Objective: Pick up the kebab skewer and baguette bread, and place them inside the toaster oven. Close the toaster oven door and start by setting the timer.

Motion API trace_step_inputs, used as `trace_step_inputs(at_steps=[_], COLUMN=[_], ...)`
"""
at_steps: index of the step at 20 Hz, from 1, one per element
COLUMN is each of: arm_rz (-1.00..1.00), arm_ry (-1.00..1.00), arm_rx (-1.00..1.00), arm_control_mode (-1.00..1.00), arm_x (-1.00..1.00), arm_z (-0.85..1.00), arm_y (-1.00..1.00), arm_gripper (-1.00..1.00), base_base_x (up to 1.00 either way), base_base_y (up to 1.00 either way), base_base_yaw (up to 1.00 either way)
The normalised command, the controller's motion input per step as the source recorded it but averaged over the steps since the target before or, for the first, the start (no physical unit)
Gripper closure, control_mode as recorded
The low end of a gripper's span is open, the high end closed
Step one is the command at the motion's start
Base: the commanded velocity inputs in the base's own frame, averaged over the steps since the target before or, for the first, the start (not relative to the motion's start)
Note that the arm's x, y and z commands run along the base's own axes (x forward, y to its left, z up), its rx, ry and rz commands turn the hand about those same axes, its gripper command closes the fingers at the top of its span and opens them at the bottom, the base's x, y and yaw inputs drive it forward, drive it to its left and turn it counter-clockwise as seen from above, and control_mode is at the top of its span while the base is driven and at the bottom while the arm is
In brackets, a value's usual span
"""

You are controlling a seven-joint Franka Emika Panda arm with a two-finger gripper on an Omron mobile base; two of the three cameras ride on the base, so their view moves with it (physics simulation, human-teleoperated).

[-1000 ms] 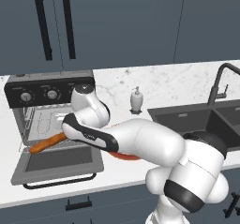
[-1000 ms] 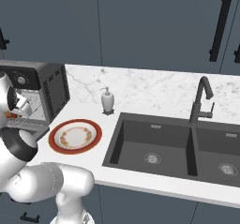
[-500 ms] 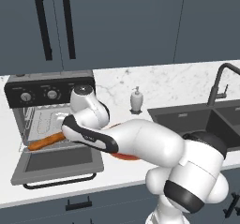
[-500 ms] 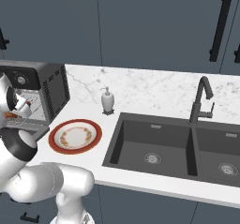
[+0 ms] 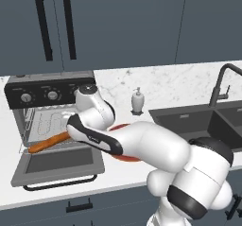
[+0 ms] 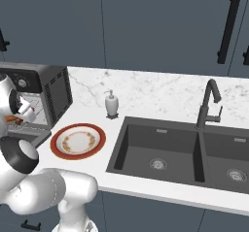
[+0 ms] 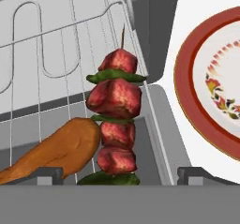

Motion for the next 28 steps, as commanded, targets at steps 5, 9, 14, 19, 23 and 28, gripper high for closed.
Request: trace_step_inputs(at_steps=[5, 9, 14, 19, 23, 28], arm_rz=[-0.07, -0.06, -0.05, -0.06, -0.04, -0.04], arm_ry=[0.03, 0.02, 0.03, 0.16, 0.24, 0.17], arm_rx=[0.00, 0.00, 0.00, 0.00, 0.00, 0.00], arm_control_mode=[-1.00, -1.00, -1.00, -1.00, -1.00, -1.00], arm_x=[0.00, -0.17, -0.75, -0.60, -0.05, 0.00], arm_z=[0.12, 0.40, 0.42, -0.01, -0.20, -0.42], arm_y=[-0.06, 0.08, 0.36, 0.33, 0.02, 0.21], arm_gripper=[-1.00, -1.00, -1.00, -1.00, -1.00, -1.00], base_base_x=[0.00, 0.00, 0.00, 0.00, 0.00, 0.00], base_base_y=[0.00, 0.00, 0.00, 0.00, 0.00, 0.00], base_base_yaw=[0.00, 0.00, 0.00, 0.00, 0.00, 0.00])
